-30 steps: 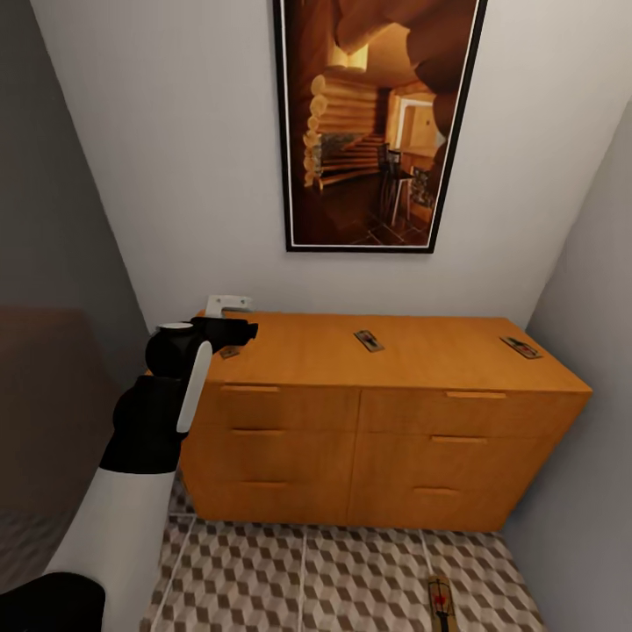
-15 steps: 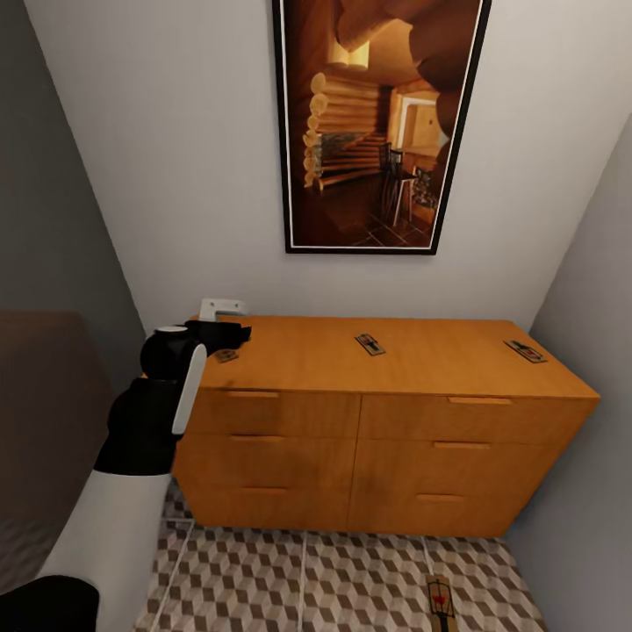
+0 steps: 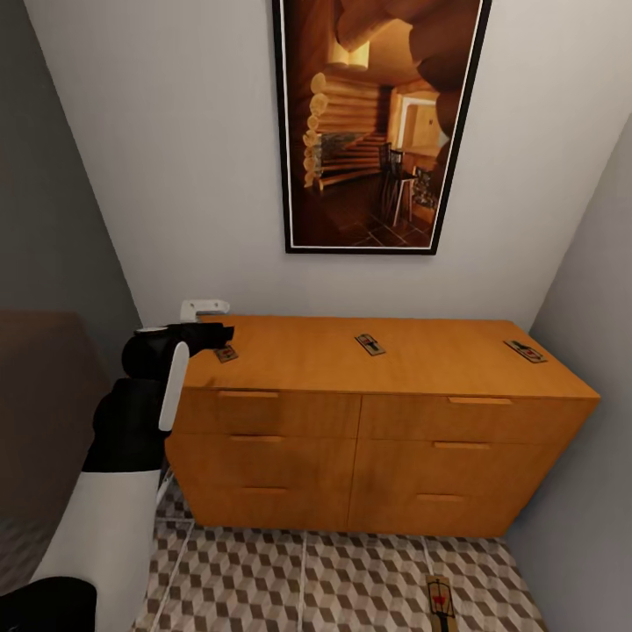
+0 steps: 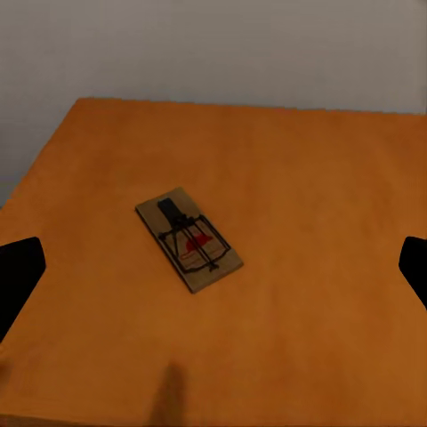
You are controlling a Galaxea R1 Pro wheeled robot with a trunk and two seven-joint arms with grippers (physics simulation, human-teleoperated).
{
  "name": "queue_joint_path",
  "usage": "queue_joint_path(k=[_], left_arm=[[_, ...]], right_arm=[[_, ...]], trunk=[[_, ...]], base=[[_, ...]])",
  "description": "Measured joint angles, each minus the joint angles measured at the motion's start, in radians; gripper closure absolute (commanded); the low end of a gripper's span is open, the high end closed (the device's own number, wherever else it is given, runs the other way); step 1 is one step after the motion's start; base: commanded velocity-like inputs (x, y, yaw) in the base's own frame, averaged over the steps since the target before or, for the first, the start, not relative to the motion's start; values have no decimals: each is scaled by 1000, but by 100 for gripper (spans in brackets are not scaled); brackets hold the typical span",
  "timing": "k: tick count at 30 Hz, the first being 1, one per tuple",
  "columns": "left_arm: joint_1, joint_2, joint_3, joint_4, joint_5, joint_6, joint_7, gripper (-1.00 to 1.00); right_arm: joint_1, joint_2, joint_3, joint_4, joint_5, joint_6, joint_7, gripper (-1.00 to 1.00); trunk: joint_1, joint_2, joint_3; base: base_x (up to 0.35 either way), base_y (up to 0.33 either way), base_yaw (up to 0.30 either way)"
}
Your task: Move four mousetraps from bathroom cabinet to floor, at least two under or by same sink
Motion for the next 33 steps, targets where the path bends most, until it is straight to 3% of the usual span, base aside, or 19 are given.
queue_joint_path(k=[33], left_arm=[[29, -1, 2, 29, 0, -1, 0, -100]], right_arm=[[0, 0, 0, 0, 1, -1, 0, 100]], trunk=[[0, 0, 0]], base=[[0, 0, 0]])
